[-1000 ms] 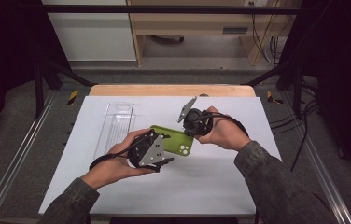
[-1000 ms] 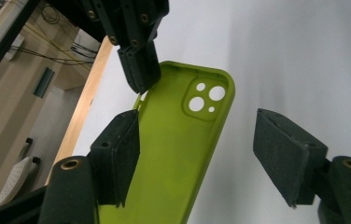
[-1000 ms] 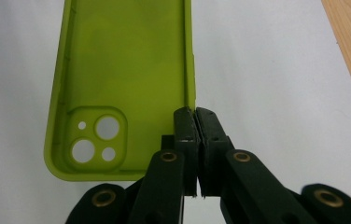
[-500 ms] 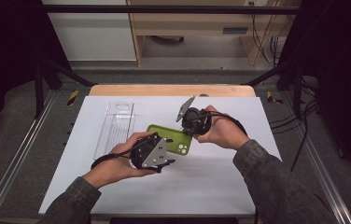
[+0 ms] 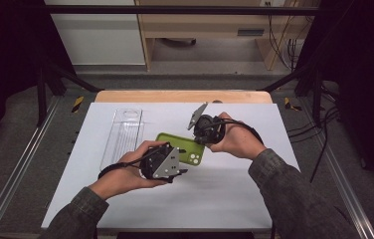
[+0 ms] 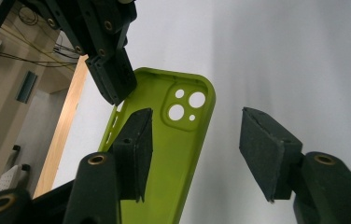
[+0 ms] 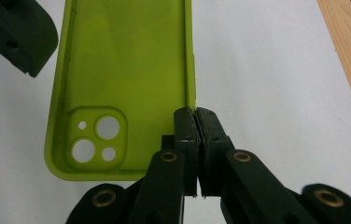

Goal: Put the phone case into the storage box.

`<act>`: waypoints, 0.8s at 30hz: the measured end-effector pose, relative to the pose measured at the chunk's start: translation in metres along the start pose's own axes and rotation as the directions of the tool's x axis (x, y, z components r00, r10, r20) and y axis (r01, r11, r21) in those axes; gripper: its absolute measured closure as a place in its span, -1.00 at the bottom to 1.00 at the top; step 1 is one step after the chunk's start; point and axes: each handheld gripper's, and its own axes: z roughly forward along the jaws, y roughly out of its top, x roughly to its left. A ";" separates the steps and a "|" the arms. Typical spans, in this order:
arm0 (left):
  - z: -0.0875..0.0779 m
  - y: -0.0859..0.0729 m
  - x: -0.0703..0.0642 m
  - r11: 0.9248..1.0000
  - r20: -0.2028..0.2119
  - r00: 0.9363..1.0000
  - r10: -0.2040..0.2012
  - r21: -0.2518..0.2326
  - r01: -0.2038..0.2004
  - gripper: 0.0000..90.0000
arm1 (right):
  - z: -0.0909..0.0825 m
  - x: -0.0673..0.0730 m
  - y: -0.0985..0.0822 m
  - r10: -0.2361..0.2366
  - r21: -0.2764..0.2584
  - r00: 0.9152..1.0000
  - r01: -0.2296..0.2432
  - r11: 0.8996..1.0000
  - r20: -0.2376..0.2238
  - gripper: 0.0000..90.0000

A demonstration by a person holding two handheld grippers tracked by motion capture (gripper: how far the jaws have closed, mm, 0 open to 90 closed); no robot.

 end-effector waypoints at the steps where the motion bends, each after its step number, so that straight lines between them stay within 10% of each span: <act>1: 0.000 0.000 0.000 1.000 0.003 1.000 0.002 0.003 -0.002 0.00 | 0.000 0.000 0.000 0.004 0.001 1.000 -0.004 1.000 0.000 0.96; 24: 0.010 0.001 -0.003 0.999 0.036 0.999 0.024 0.027 -0.025 0.04 | 0.000 0.002 0.002 0.000 -0.007 1.000 0.000 1.000 -0.002 0.96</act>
